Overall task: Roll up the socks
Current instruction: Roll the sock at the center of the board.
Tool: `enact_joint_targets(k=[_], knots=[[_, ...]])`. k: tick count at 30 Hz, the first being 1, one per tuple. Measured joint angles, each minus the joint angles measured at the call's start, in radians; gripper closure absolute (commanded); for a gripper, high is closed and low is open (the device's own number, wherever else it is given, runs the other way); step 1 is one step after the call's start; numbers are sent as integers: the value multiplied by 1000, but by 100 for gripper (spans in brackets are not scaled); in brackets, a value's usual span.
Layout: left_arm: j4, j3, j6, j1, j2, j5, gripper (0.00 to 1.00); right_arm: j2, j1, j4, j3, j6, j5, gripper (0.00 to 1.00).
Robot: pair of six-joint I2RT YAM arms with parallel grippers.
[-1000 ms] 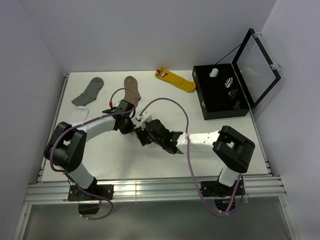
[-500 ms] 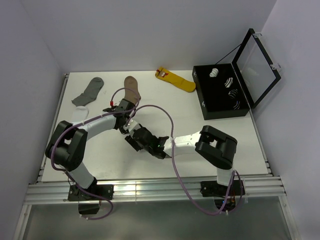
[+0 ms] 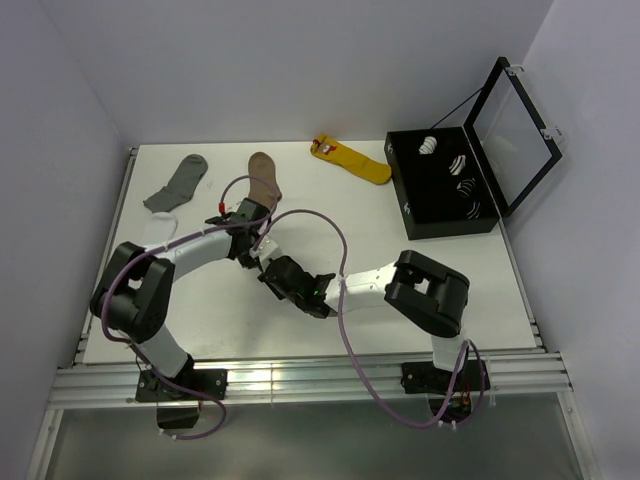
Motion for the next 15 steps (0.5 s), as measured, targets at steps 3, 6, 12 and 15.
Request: enact_joint_targets(k=[3, 6, 12, 15], knots=[[19, -26, -27, -2, -23, -9, 66, -19, -29, 16, -28, 51, -49, 100], [32, -64, -59, -5, -71, -18, 45, -49, -73, 51, -76, 108, -131, 100], [99, -179, -145, -7, -238, -34, 33, -79, -191, 149, -161, 217, -333, 100], [179, -275, -187, -7, -345, -35, 33, -79, -251, 204, -194, 275, -446, 100]])
